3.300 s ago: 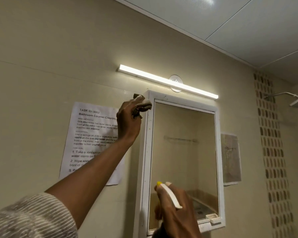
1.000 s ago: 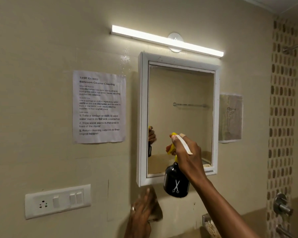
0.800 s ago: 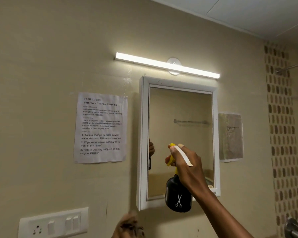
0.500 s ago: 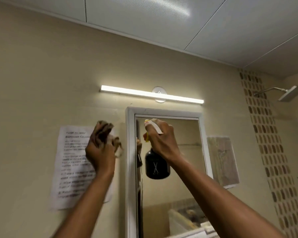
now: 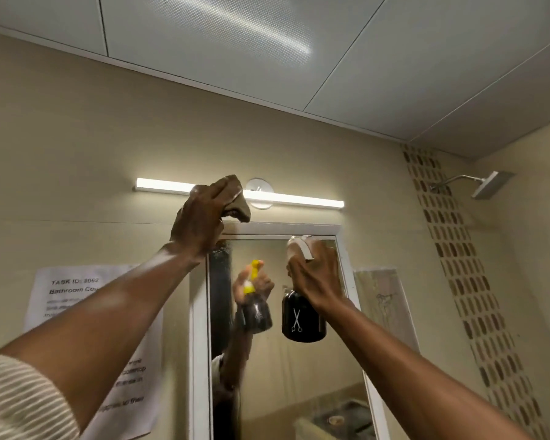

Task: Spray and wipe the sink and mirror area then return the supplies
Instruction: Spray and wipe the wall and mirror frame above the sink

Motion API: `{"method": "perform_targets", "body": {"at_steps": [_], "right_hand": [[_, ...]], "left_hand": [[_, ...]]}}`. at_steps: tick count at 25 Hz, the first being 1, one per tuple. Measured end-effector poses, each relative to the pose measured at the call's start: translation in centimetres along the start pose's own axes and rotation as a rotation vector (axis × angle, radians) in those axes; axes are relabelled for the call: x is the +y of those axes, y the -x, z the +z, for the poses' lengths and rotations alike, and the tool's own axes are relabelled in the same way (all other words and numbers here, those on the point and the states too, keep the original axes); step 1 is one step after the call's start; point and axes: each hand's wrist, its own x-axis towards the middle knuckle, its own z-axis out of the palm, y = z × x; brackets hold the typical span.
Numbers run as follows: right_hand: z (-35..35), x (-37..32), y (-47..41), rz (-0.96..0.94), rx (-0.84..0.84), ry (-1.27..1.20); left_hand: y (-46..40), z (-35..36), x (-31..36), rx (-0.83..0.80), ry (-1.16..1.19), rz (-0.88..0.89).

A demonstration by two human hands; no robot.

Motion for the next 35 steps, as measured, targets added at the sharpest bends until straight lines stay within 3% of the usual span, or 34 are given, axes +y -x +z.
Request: {"method": "perform_targets", "body": {"at_steps": [2,12,18,22,35], "right_hand": [[-1.7,1.4,-0.7,0.041,0.033,0.031],[-10.6,7.5,-2.5,0.223,0.088,0.149],[-16.8,10.7,-1.6,0.225,0.099,0.206],[-19.1,11.1,-1.1,0.223,0.052,0.278],[-12.4,5.2,0.6,0.167,-0.069,0.128]], "left_hand": [[-0.1,1.6,0.5,-0.081,-0.052,0.006],[-3.7,9.4,7.1,-0.145,-0.090,0.069],[-8.2,16.8,15.6,-0.263,-0.210,0.453],[-6.0,20.8,17.1,-0.410,-0.277,0.582],[-4.0,11.7,9.4,-0.504,-0.253,0.552]]}}
